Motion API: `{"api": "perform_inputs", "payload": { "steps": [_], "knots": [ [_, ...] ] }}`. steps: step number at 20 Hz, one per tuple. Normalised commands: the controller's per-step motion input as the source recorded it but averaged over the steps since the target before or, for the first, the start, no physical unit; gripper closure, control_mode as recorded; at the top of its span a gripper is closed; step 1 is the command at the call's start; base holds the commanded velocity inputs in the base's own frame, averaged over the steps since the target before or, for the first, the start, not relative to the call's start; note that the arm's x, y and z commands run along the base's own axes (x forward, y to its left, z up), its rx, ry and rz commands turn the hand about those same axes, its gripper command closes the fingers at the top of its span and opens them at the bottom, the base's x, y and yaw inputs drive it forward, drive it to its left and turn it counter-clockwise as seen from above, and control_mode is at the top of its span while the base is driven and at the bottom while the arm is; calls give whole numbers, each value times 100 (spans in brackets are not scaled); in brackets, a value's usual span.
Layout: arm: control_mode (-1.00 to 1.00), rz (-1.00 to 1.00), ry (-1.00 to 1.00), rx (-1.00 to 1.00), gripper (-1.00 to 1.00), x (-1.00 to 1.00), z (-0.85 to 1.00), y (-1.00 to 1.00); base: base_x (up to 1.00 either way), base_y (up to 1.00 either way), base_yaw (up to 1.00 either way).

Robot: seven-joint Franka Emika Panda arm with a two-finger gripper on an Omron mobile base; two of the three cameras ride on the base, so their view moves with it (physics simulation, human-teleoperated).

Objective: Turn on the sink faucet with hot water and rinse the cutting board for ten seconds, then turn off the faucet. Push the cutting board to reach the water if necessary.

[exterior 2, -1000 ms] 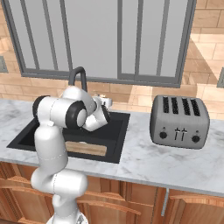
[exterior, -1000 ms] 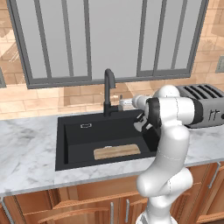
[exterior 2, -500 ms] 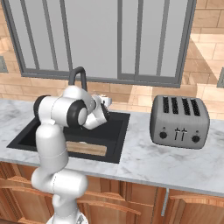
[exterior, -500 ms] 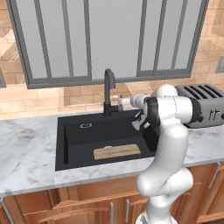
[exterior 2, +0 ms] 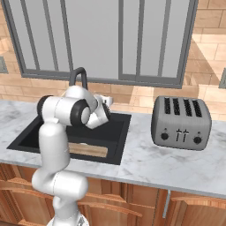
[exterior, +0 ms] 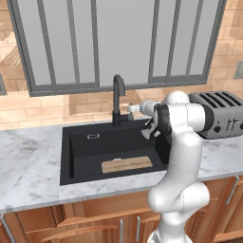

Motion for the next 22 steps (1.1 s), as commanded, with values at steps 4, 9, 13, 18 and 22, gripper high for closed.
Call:
{"api": "perform_inputs", "payload": {
  "steps": [4, 9, 13, 18, 22],
  "knots": [
    [-100, 0, 0, 0, -100, 16, -5, 1, 0, 0, 0],
    [-100, 0, 0, 0, -100, 8, -5, 8, 0, 0, 0],
    [-100, 0, 0, 0, -100, 9, -4, 8, 0, 0, 0],
    [-100, 0, 0, 0, -100, 13, -3, 5, 0, 0, 0],
    [-100, 0, 0, 0, -100, 14, -5, 10, 0, 0, 0]
  ]
}}
